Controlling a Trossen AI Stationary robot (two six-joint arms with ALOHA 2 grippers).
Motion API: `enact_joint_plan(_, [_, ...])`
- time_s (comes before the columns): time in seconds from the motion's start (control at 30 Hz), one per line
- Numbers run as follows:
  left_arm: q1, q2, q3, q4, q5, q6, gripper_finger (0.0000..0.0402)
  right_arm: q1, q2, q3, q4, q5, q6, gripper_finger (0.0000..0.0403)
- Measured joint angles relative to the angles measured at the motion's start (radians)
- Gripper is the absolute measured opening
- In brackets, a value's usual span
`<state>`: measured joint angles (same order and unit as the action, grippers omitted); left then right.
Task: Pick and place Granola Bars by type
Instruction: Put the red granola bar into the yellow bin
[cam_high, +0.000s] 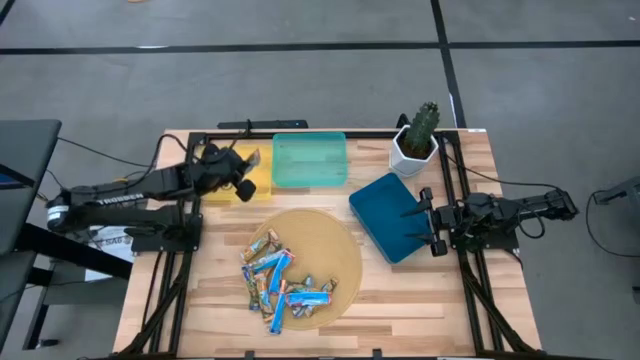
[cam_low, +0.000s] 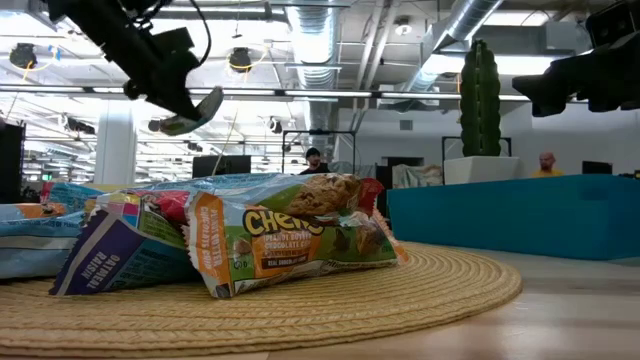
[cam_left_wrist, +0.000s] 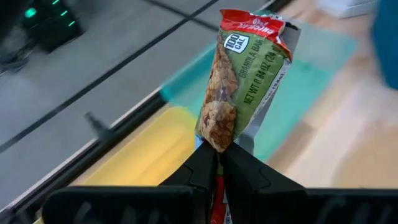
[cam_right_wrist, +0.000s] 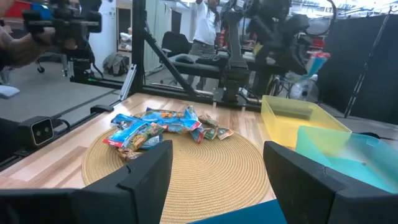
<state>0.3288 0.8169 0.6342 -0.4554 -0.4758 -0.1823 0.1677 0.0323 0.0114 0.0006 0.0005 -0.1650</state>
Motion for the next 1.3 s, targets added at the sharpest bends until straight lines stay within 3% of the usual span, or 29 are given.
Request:
enact_joint_plan(0.57, [0.330, 0.000, 0.000, -0.125, 0.026, -0.149, 0.0020, 0.000, 0.000, 0.000, 0.000, 0.000, 0.000, 0.0244])
enact_joint_plan(1.3, [0.359, 0.041, 0.001, -0.288, 0.017, -0.319, 0.0020, 0.000, 0.000, 0.000, 0.000, 0.000, 0.000, 0.0244])
